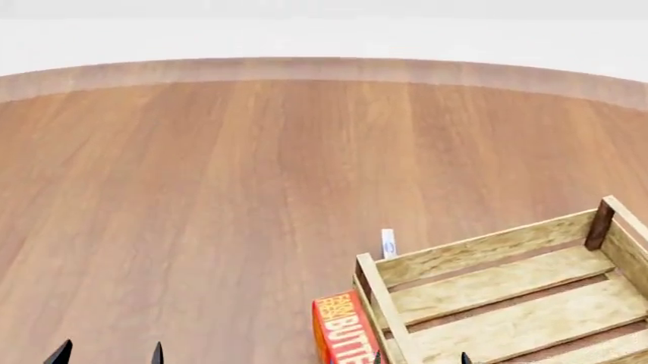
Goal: Pick up the tomato sauce, and put it in the wooden tray.
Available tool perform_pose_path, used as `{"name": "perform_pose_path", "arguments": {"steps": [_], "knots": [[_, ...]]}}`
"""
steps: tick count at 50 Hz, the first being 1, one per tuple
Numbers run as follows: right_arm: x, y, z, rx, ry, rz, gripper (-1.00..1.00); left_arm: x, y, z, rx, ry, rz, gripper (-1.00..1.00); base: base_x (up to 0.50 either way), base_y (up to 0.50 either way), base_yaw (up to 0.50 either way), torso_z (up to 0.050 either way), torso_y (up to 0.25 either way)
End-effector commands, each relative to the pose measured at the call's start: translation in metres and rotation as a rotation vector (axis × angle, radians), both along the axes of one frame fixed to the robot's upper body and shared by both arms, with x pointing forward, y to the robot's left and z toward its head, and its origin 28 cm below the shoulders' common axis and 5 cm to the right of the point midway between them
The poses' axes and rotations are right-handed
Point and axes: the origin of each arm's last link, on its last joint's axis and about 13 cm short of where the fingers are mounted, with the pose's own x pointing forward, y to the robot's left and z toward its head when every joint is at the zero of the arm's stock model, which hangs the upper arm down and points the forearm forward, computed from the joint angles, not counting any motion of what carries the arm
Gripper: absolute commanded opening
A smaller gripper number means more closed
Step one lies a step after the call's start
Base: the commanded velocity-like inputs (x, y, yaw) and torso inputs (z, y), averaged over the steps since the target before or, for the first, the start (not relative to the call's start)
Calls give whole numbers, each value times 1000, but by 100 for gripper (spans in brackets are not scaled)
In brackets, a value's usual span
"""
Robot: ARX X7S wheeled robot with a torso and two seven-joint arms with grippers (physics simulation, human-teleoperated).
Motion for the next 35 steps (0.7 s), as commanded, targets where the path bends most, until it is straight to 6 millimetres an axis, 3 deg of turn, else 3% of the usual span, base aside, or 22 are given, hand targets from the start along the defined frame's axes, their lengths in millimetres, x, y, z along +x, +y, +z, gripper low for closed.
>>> {"name": "perform_pose_path", "arguments": {"steps": [1,9,35], "knots": [[0,0,0,1,1,1,100,-1,0,1,0,0,0,100,500,66,0,0,0],[0,-1,1,4,5,-23,100,-1,0,1,-1,0,-1,100,500,67,0,0,0],[2,-1,-1,13,-1,-32,100,0,0,0,-1,0,-2,100,0,0,0,0,0]]}}
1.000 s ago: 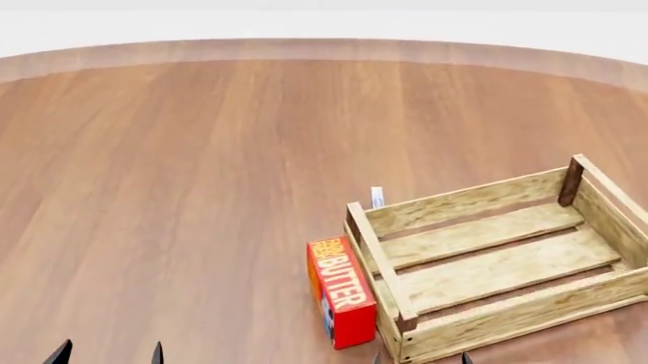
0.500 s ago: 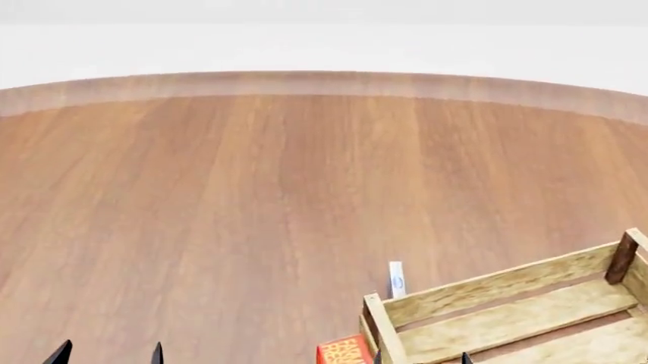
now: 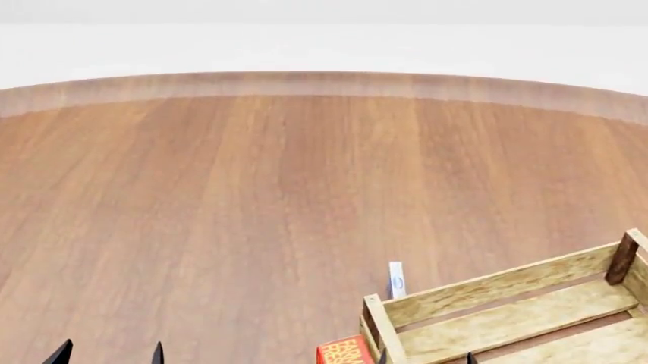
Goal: Pick up the tomato sauce, and put it in the wooden tray.
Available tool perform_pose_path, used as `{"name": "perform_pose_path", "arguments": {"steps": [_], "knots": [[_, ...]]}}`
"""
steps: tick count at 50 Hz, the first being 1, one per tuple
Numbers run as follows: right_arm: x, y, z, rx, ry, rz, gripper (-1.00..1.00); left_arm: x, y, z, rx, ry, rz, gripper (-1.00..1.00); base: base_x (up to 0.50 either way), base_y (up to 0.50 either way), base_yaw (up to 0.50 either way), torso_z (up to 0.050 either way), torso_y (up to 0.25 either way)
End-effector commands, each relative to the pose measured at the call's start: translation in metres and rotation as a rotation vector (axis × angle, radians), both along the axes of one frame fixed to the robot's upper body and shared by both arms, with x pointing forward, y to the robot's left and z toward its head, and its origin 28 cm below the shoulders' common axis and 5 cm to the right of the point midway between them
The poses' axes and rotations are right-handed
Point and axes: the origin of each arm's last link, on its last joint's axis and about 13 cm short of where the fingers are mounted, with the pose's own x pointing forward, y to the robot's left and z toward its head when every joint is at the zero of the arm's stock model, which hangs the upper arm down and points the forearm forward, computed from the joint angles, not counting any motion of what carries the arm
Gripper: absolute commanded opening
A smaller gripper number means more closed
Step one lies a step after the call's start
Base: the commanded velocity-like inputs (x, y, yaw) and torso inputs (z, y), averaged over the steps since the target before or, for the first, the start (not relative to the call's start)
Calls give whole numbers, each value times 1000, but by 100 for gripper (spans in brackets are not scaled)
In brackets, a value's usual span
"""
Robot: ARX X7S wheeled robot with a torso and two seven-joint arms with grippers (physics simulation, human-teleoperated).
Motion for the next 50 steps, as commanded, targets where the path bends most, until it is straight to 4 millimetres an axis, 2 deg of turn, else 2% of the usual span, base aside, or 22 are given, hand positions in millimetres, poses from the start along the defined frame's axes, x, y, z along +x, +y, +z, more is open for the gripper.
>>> {"name": "perform_pose_path", "arguments": {"steps": [1,11,18,33,46,50], "knots": [[1,0,-1,-2,0,-9,100,0,0,0,-1,0,0,100,0,0,0,0,0],[1,-1,0,-7,-3,-20,100,1,0,0,-1,0,0,100,0,0,0,0,0],[-7,-1,5,-21,-20,-29,100,-1,-1,-1,-2,-2,2,100,0,0,0,0,0],[-54,-2,41,-22,-158,-17,100,-3,1,-1,-3,-3,6,100,0,0,0,0,0],[-94,-11,44,-6,-199,-55,100,-2,1,-1,-3,-3,7,100,0,0,0,0,0],[-114,-15,44,-39,-257,-88,100,-2,1,-1,-3,-2,8,100,0,0,0,0,0]]}}
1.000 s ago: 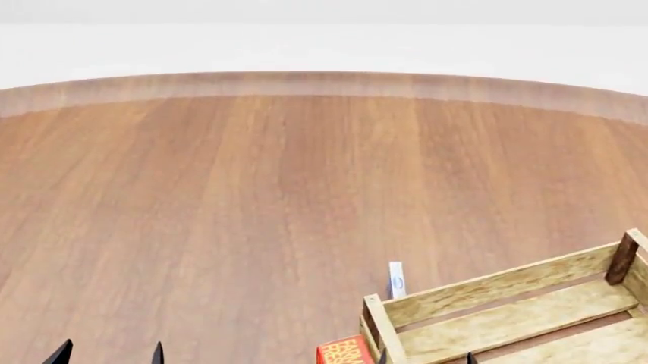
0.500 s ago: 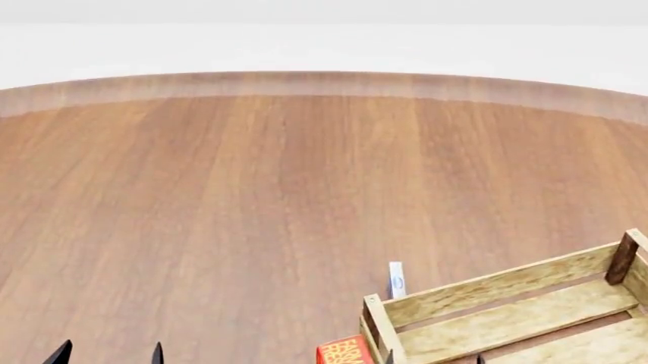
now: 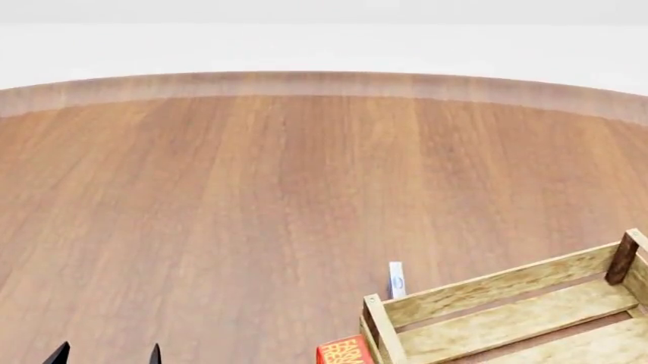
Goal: Pick up the tomato sauce, and put it in the wooden tray.
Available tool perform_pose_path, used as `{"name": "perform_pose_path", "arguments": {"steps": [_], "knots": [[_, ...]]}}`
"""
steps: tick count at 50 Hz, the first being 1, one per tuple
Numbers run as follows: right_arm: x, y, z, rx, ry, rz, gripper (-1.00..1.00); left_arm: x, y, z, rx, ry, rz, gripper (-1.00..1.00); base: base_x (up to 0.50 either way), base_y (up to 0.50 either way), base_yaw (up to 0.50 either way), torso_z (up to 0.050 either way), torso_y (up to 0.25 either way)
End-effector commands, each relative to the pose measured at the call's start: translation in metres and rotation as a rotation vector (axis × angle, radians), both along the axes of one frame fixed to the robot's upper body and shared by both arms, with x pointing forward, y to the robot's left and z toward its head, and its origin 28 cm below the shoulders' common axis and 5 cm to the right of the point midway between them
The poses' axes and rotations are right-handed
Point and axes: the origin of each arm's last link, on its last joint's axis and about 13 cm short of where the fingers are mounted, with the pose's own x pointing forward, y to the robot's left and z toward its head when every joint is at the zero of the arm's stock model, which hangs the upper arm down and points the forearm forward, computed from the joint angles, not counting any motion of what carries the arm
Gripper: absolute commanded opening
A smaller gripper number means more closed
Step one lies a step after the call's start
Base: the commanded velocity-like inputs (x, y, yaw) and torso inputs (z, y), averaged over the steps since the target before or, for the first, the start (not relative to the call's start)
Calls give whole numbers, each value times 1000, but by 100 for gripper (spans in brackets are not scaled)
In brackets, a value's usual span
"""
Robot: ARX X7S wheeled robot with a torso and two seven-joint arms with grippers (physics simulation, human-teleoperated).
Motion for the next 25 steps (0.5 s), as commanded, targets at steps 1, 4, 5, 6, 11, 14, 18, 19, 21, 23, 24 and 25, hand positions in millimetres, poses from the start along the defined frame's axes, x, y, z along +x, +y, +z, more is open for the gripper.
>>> {"name": "perform_pose_path", "arguments": {"steps": [1,4,5,6,11,14,18,19,21,23,24,25], "knots": [[-43,-8,6,-13,-83,-50,100,0,0,0,0,0,2,100,0,0,0,0,0],[-54,-10,5,-16,-99,-57,100,1,0,0,0,0,2,100,0,0,0,0,0],[-57,-10,5,-15,-106,-62,100,1,0,0,0,0,2,100,0,0,0,0,0],[-59,-11,4,-17,-109,-63,100,1,0,0,0,0,2,100,0,0,0,0,0],[-74,-13,-1,-11,-109,-65,100,1,0,0,0,0,3,100,0,0,0,0,0],[-93,-16,-8,-37,-122,-66,100,1,0,0,0,-1,4,100,0,0,0,0,0],[-116,-18,-29,-12,-74,-65,100,1,0,0,0,-3,6,100,0,0,0,0,0],[-122,-20,-29,13,-112,-101,100,1,0,0,0,-2,5,100,0,0,0,0,0],[-125,-20,-28,15,-106,-105,100,1,0,0,-1,-3,6,100,0,0,0,0,0],[-126,-20,-29,11,-103,-106,100,1,0,0,0,-2,5,100,0,0,0,0,0],[-127,-20,-30,9,-101,-106,100,1,0,0,-1,-2,5,100,0,0,0,0,0],[-127,-20,-30,9,-98,-106,100,1,0,0,-1,-1,5,100,0,0,0,0,0]]}}
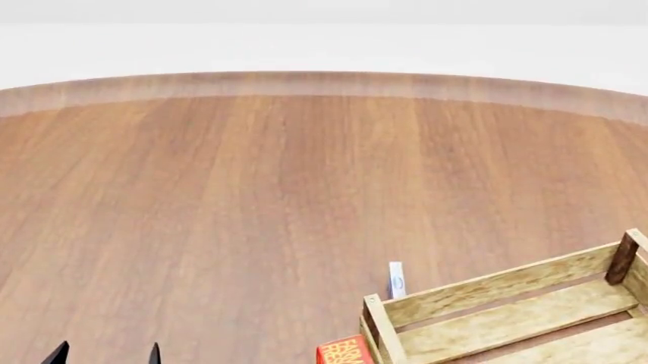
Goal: Pick up the tomato sauce, and put it in the wooden tray.
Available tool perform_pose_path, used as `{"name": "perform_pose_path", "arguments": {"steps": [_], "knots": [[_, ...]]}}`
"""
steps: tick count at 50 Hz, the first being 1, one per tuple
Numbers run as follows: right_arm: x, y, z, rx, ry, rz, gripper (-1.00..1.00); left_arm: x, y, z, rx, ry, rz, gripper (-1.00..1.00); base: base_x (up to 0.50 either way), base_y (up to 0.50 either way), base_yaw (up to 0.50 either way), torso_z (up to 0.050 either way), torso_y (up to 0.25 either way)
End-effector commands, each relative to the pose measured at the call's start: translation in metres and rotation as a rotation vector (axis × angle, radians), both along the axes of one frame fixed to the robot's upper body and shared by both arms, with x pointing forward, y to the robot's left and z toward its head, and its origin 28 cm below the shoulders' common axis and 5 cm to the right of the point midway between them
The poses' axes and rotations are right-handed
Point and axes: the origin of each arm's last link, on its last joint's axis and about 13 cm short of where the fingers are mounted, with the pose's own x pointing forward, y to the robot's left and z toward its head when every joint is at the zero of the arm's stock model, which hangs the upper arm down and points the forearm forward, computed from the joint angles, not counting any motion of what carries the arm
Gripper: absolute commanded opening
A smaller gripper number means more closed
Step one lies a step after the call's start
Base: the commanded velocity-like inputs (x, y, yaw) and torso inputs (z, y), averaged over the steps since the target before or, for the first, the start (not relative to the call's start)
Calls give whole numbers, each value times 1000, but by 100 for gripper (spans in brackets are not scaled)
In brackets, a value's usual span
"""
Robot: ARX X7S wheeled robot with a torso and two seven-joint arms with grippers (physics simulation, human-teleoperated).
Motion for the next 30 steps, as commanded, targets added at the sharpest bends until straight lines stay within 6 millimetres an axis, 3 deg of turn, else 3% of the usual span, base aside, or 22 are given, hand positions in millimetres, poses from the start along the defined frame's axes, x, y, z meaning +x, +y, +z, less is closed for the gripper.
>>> {"name": "perform_pose_path", "arguments": {"steps": [1,30], "knots": [[-36,-5,-13,29,10,-13,100,0,0,0,-1,-1,3,100,0,0,0,0,0],[-34,-5,-51,36,129,-72,100,-1,0,0,-1,-1,5,100,0,0,0,0,0]]}}
